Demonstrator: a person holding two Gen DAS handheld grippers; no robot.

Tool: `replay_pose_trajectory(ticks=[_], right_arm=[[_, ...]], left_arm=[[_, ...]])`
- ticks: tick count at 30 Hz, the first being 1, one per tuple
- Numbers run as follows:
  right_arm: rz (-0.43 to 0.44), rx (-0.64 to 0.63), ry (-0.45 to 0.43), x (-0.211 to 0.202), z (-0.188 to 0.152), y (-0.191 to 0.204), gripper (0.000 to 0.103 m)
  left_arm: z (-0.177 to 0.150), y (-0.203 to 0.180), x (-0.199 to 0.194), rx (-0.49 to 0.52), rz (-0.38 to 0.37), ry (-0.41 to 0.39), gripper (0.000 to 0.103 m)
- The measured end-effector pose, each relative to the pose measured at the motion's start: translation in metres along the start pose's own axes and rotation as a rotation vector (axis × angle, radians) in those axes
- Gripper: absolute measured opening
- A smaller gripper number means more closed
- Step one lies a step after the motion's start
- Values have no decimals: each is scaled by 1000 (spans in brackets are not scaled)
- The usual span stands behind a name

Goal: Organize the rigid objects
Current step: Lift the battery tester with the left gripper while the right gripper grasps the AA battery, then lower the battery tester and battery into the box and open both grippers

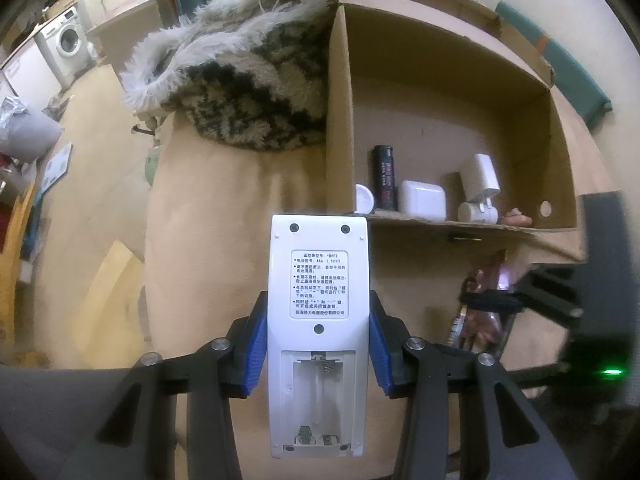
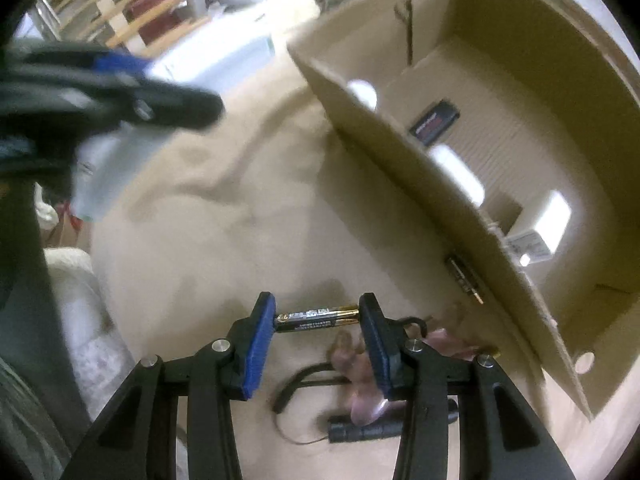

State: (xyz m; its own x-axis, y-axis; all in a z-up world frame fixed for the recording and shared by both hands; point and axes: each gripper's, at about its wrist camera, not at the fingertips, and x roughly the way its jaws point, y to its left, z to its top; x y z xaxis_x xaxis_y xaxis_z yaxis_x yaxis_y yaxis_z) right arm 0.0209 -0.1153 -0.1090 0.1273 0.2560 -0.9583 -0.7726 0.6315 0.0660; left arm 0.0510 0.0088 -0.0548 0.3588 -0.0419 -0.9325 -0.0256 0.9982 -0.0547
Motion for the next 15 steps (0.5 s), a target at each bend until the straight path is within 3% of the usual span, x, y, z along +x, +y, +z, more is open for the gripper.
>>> replay_pose_trajectory(ticks=[6,15], right_arm=[[-19,33,-94,-43,-1,-11,45],[-34,266,-359,-110,-6,-48,45]], left_arm=[[0,3,0,-12,24,-19,41],[4,-7,-23,11,37,-125,41]])
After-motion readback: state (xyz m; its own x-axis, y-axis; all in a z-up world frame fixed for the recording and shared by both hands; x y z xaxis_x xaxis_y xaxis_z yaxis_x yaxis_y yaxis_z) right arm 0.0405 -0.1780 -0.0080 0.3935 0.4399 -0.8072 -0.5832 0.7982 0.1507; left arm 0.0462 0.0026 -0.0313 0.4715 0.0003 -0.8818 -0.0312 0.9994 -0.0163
